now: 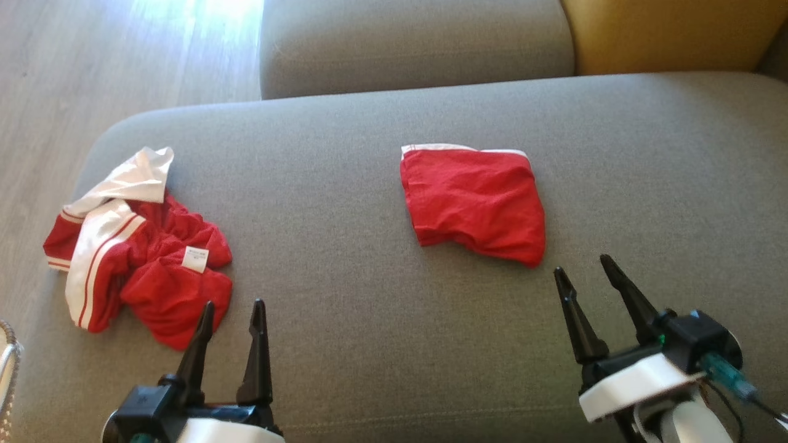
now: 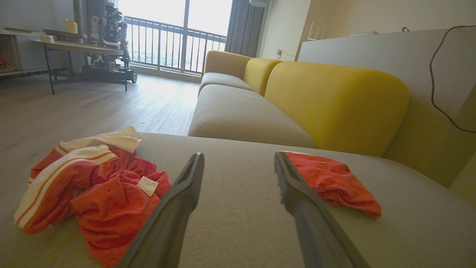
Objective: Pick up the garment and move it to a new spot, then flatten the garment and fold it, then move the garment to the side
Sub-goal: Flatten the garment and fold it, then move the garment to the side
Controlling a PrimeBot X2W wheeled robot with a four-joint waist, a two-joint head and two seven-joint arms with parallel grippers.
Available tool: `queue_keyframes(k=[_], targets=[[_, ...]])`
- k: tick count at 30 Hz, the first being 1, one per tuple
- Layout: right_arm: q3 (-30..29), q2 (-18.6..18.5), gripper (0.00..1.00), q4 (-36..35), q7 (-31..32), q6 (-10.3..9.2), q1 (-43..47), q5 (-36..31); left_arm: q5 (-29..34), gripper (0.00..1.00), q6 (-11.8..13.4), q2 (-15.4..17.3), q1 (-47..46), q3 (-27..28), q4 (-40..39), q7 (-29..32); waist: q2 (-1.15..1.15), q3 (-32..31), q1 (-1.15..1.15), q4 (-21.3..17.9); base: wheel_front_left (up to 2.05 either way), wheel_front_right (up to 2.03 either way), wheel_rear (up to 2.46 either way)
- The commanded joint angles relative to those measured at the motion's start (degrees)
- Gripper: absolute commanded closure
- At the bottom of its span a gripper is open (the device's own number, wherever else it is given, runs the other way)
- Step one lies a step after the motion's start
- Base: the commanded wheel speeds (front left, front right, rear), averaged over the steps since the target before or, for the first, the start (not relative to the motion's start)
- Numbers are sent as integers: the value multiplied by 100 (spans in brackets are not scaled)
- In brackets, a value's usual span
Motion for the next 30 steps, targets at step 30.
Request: queue_keyframes(k=[30], targets=[[107,87,0,-586,-52,-1,476,204,527,0,145,-23,266,171,-121,-29,0,-293,0,124,0,0,0]])
